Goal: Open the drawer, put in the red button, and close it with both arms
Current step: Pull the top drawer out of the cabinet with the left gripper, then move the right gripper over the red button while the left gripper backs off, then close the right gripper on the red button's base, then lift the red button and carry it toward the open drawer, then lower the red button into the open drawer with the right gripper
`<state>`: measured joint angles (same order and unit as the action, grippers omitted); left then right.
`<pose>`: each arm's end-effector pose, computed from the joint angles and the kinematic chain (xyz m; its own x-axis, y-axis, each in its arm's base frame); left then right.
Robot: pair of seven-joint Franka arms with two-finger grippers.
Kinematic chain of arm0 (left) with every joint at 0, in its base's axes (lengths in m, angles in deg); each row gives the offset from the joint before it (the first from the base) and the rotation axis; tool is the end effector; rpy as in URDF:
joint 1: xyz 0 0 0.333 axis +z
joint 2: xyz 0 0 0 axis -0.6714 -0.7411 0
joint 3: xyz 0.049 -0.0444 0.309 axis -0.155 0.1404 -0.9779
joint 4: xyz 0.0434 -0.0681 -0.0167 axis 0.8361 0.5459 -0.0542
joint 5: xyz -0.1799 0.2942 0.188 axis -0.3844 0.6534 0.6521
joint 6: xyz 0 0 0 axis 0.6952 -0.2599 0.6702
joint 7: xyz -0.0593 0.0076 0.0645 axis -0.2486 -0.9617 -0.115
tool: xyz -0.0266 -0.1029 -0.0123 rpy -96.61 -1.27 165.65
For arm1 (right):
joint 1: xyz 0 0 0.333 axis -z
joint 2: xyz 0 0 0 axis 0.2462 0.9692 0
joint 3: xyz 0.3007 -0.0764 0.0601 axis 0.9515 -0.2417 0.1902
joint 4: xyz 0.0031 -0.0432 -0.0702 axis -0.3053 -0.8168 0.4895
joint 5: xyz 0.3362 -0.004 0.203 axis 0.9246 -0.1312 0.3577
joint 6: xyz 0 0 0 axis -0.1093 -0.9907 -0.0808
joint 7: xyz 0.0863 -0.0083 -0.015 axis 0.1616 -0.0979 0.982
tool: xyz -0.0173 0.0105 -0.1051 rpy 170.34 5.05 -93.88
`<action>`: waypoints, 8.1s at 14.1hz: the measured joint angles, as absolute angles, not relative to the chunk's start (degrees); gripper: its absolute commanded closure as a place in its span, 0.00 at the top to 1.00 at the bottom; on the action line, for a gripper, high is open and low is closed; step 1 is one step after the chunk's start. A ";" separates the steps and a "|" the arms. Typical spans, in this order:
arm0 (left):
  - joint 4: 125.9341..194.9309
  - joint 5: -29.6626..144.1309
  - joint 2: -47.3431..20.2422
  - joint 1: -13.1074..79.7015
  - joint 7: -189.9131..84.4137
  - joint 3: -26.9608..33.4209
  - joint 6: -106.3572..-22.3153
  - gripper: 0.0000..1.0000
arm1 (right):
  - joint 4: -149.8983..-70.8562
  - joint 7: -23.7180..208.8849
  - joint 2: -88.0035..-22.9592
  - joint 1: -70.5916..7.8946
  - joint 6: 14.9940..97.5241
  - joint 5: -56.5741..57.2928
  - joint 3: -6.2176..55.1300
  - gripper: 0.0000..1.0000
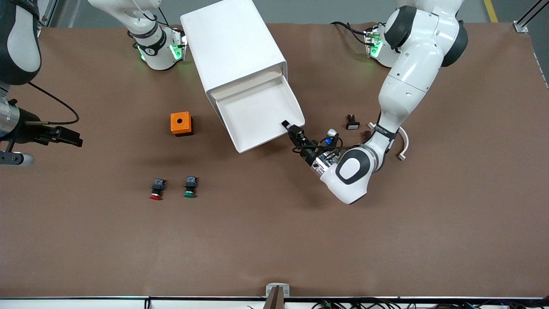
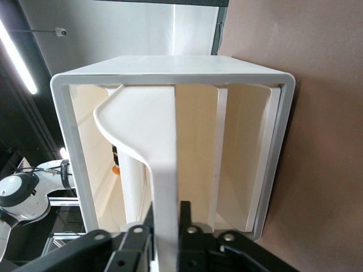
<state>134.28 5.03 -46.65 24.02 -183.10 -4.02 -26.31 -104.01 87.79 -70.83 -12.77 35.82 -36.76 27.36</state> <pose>0.5520 -0.3930 0.1680 -0.6256 0.7801 0.0028 0.0624 0.0536 -0.9966 0.5949 -0.0407 0.5295 0.9929 -0.0658 -0.0988 -0.0652 -0.9978 0.0091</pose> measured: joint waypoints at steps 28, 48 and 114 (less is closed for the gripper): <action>125.35 17.00 -38.62 -13.30 -94.78 -62.20 -46.71 0.99 | -118.44 74.15 -55.84 -21.18 71.35 -33.48 27.58 1.00; 127.61 27.25 -39.20 -14.80 -93.74 -61.27 -52.20 0.99 | -123.55 71.26 -45.98 -23.34 86.49 -33.48 27.66 1.00; 127.75 27.26 -39.20 -14.94 -93.74 -61.22 -52.48 0.99 | -114.37 3.94 -67.97 -54.92 53.92 -30.48 28.37 0.00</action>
<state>127.75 27.26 -39.20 -14.94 -93.74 -61.22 -52.48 -114.37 3.94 -67.97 -54.92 53.92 -30.48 28.37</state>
